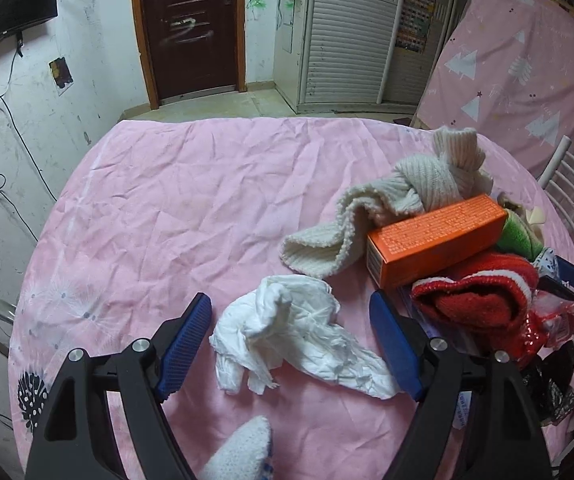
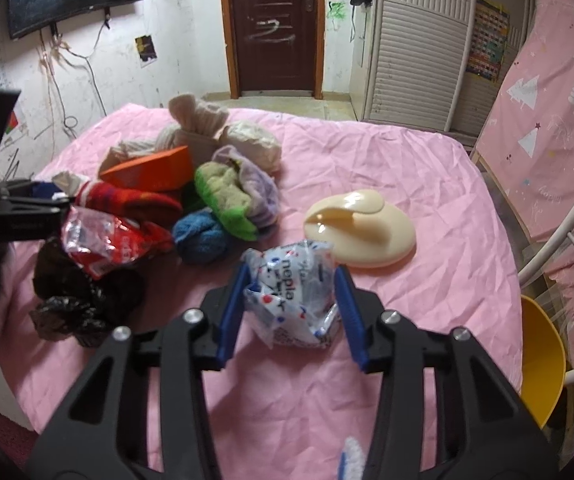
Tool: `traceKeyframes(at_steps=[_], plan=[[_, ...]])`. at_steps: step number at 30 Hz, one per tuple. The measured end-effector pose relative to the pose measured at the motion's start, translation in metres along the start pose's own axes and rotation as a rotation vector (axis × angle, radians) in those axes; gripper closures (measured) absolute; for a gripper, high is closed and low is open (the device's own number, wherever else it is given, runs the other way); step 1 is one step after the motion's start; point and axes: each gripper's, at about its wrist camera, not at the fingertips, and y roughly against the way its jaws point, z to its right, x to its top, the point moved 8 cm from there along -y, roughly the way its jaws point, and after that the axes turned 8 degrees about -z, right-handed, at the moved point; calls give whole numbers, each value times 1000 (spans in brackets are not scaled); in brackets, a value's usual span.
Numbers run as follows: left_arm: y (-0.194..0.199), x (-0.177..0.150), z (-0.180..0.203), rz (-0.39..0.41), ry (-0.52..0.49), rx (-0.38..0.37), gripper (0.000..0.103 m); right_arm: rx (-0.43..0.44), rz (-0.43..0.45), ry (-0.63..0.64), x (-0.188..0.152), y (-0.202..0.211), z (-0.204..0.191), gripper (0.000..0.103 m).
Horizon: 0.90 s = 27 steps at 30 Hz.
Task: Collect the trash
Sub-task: 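Grasp the white tissue with left gripper while right grasps the printed plastic bag, then carry tissue and bag to the yellow bin and release both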
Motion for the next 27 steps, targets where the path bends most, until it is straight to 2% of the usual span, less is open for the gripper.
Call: traceKeyframes(at_steps=[2, 6, 9, 12, 18, 24, 27], plan=[[-1, 1, 0, 6, -8, 10, 34, 2, 10, 1, 0, 3, 0, 61], [6, -6, 1, 16, -10, 44, 70, 16, 25, -3, 0, 7, 1, 61], [11, -11, 1, 10, 3, 29, 78, 30, 35, -15, -1, 11, 4, 61], [17, -13, -1, 19, 26, 27, 79, 33, 52, -25, -2, 16, 9, 61], [54, -4, 3, 90, 30, 45, 78, 35, 90, -59, -2, 27, 27, 61], [92, 17, 40, 158, -23, 27, 78, 29, 134, -114, -6, 40, 58, 61], [106, 26, 74, 185, -71, -1, 78, 19, 149, -146, -11, 47, 78, 61]])
